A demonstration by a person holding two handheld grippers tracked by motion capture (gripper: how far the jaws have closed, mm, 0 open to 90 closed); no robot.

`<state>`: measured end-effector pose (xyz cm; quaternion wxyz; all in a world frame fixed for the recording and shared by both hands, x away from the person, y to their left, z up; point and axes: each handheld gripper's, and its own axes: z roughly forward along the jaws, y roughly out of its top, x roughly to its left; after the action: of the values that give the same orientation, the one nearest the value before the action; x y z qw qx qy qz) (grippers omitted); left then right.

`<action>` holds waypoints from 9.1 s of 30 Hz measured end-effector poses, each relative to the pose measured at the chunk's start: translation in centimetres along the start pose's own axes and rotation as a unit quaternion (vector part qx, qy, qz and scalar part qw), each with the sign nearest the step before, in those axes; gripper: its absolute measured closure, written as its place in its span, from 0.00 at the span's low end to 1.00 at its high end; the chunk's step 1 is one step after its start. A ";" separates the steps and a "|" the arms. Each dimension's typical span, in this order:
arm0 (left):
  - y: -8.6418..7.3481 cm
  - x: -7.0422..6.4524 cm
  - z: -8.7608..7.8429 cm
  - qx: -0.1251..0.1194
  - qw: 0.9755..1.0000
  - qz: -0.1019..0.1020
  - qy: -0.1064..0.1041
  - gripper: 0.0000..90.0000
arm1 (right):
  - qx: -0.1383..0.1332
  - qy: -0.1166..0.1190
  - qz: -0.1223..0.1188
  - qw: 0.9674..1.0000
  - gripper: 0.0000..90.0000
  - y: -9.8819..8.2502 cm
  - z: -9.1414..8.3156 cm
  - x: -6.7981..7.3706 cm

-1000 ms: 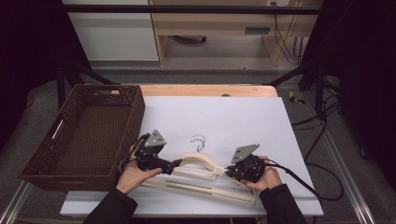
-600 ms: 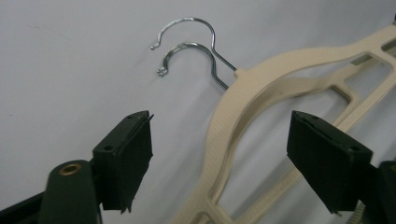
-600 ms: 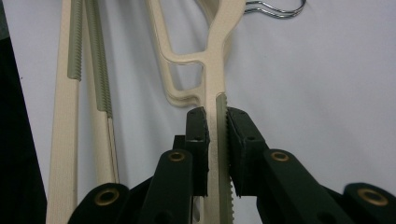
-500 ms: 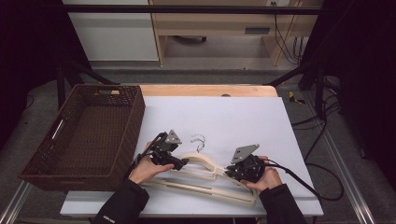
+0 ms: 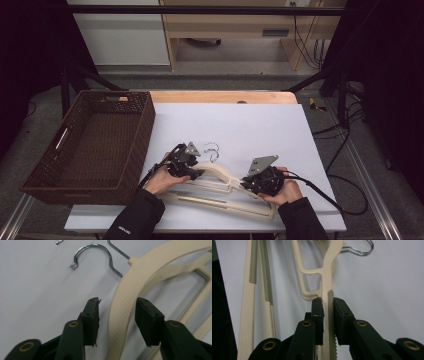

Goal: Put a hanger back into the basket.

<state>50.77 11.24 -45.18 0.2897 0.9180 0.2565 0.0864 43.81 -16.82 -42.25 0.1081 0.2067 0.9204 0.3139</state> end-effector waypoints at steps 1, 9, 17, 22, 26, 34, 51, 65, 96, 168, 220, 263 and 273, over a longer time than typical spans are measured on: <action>0.0 0.0 0.0 -0.002 1.000 -0.003 -0.002 0.64 | 0.000 0.000 0.000 1.000 0.88 0.0 0.0 0.0; 0.0 -0.4 -1.0 -0.013 1.000 0.017 0.005 0.79 | -0.007 -0.002 0.002 1.000 0.88 0.0 -0.2 0.0; 0.0 -1.2 -2.4 -0.022 0.999 0.033 0.023 0.80 | -0.011 0.011 0.002 1.000 0.88 0.0 -0.6 0.0; 0.0 -1.4 -2.8 -0.024 0.999 0.033 0.022 0.81 | -0.015 0.015 0.002 1.000 0.87 0.0 -0.7 0.0; 0.0 -2.1 -3.5 -0.034 0.998 0.047 0.031 0.81 | -0.010 0.018 0.009 1.000 0.86 0.0 -0.9 -0.1; -0.2 -3.8 -4.7 -0.043 0.994 0.080 0.060 0.82 | 0.006 0.033 0.018 0.999 0.77 -0.1 -0.5 -0.1; -0.8 -6.3 -5.9 -0.064 0.989 0.112 0.071 0.84 | -0.101 0.043 0.055 0.992 0.46 0.6 -2.4 -0.7; -1.1 -7.0 -6.0 -0.069 0.988 0.117 0.076 0.84 | -0.075 0.117 0.070 0.988 0.61 3.4 0.7 -0.9; -0.8 -5.5 -9.6 -0.089 0.990 0.093 -0.050 0.65 | -0.095 0.209 0.030 0.973 0.96 4.3 -1.0 0.6; -1.2 3.3 -26.2 -0.195 0.973 -0.047 0.117 0.95 | -0.228 -0.145 0.183 0.945 0.04 -4.1 -9.1 -2.4; -14.2 14.6 -25.5 -0.164 0.962 -0.151 0.158 0.95 | -0.204 -0.138 0.182 0.952 0.04 -3.7 -8.0 -2.4; -16.8 11.0 -24.0 -0.151 0.935 -0.232 0.221 0.63 | -0.206 -0.134 0.180 0.952 0.05 -3.6 -7.9 -2.3; -12.3 5.3 -22.9 -0.239 0.944 -0.157 0.168 0.38 | -0.211 -0.135 0.175 0.952 0.05 -3.5 -8.1 -2.2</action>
<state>43.13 33.78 -33.51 0.4631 0.7424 0.4138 0.2513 41.97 -24.69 -37.95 0.2155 0.3773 0.7594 0.4842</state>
